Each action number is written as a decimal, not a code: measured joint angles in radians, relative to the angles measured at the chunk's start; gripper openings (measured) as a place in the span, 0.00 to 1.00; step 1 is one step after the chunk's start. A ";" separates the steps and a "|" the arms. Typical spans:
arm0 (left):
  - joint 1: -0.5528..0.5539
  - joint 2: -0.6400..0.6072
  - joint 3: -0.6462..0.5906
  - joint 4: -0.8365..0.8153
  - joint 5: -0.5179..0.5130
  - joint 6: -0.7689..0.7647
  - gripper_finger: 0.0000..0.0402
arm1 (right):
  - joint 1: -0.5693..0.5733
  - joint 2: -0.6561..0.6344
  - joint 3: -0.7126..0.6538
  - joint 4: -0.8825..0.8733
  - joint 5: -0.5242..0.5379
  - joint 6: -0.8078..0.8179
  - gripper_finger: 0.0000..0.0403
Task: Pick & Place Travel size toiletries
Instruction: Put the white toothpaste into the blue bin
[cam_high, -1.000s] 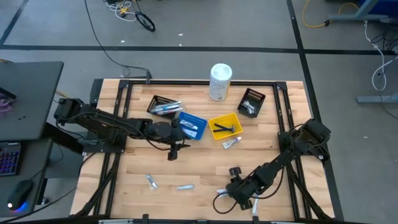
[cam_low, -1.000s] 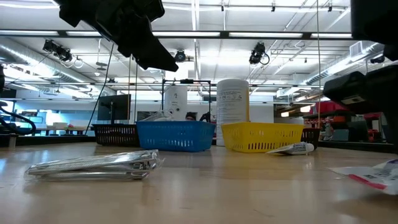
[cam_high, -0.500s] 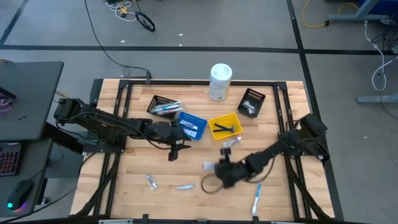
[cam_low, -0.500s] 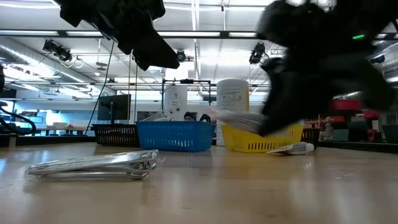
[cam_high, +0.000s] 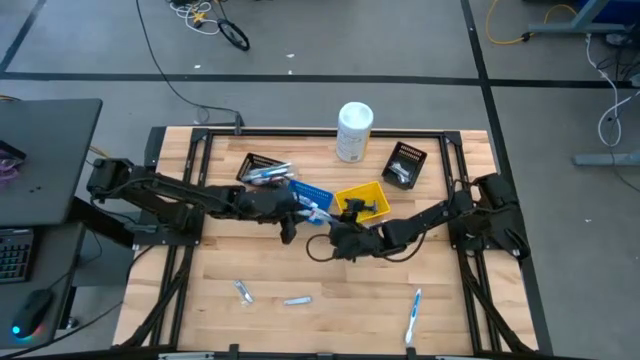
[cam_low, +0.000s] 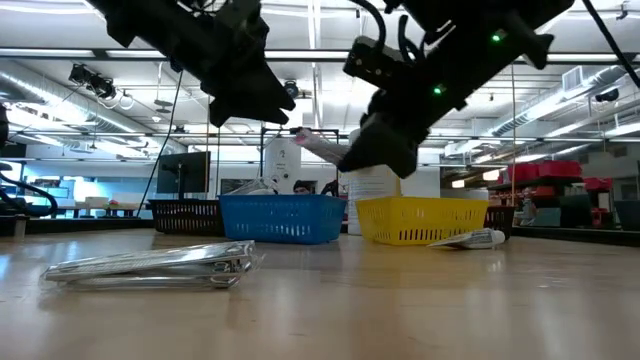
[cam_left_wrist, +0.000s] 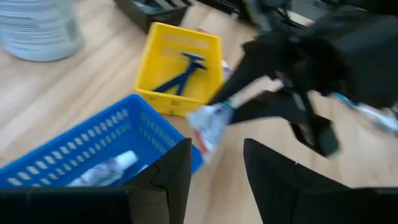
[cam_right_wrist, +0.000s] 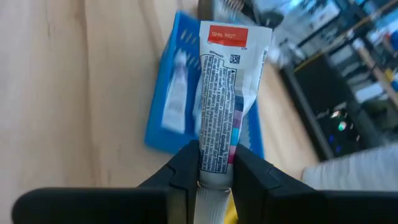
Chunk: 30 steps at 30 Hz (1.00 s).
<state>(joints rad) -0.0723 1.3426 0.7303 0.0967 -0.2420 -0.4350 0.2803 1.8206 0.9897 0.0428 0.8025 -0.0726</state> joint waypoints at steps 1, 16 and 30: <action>0.015 0.000 0.000 0.000 0.000 -0.005 0.38 | -0.004 0.000 0.000 0.028 0.002 -0.036 0.19; 0.176 0.000 0.000 -0.002 0.130 0.082 0.38 | -0.140 0.000 0.000 0.185 -0.200 -0.166 0.19; 0.244 0.000 0.000 -0.086 0.150 0.046 0.38 | -0.181 0.000 0.000 0.195 -0.202 -0.164 0.19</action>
<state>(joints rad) 0.1719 1.3426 0.7307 0.0106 -0.0921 -0.3892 0.0990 1.8206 0.9897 0.2374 0.6007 -0.2363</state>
